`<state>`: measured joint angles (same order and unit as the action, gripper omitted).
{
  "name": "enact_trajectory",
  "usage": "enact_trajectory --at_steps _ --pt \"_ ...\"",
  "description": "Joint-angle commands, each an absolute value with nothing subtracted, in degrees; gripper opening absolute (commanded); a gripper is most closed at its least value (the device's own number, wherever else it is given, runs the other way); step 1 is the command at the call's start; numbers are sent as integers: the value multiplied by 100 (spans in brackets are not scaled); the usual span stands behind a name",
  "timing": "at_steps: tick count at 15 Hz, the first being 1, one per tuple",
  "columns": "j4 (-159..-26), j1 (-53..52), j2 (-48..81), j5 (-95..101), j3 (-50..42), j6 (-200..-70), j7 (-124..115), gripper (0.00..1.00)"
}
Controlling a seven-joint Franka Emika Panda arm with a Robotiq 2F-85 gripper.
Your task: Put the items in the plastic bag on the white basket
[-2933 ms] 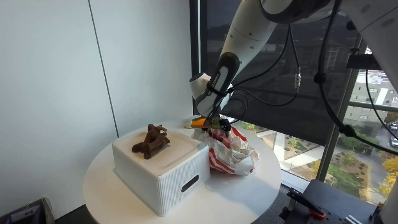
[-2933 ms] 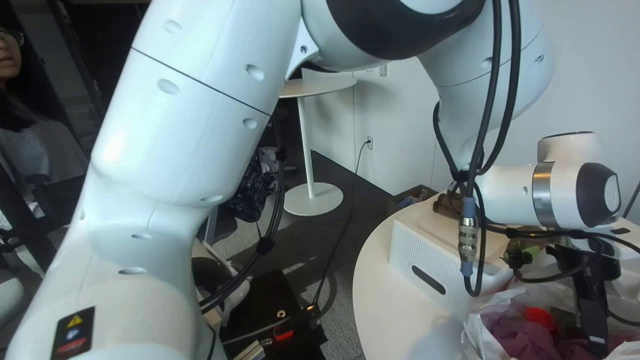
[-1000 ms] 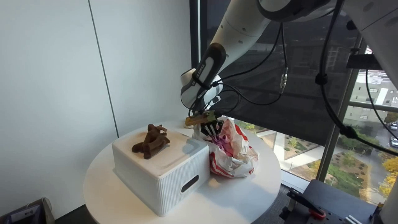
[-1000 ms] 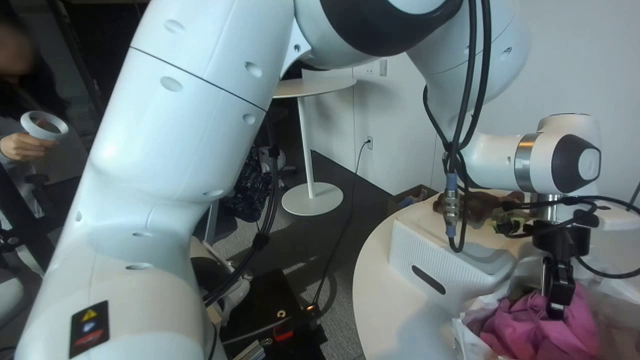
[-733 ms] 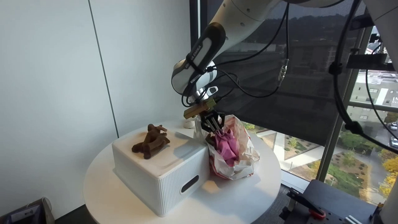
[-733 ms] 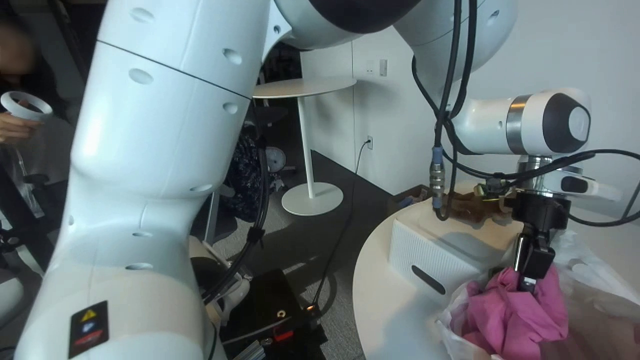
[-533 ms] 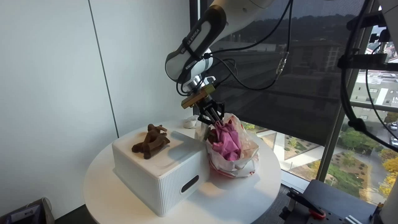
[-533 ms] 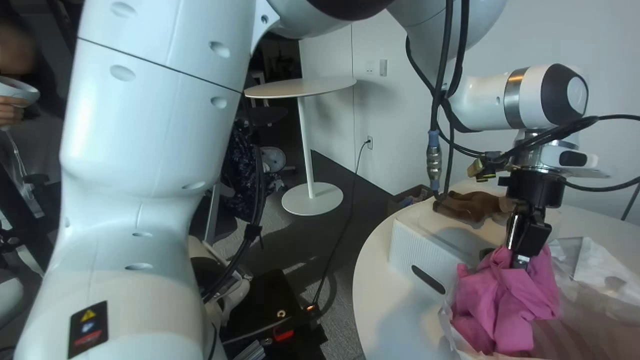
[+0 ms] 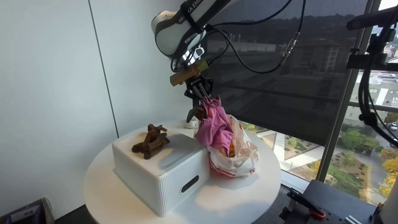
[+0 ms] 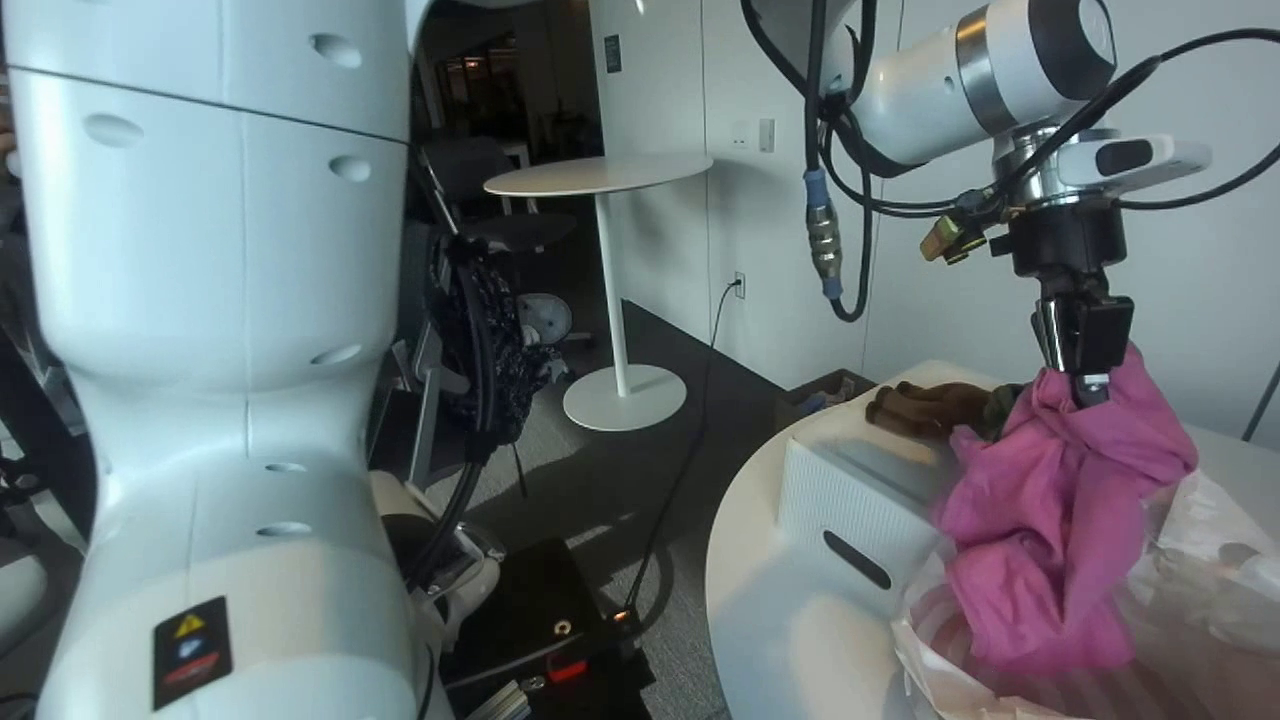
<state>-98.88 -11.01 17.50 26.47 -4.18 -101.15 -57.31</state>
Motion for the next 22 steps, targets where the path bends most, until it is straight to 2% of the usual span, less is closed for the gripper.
enact_trajectory --at_steps 1,11,19,20,21,22 --pt "-9923 -1200 1397 3102 -172 -10717 -5999 11" --pt "-9808 -1510 2563 3133 71 -14044 -6430 10" --pt "-9529 -2012 3251 2717 -69 -15008 -6201 11" --pt "-9508 -2040 3305 2674 -98 -15006 -6197 17" --pt "-9537 -2050 3332 2654 -126 -15027 -6159 39" --pt "-9558 -2084 3347 2693 -192 -15009 -6146 41"
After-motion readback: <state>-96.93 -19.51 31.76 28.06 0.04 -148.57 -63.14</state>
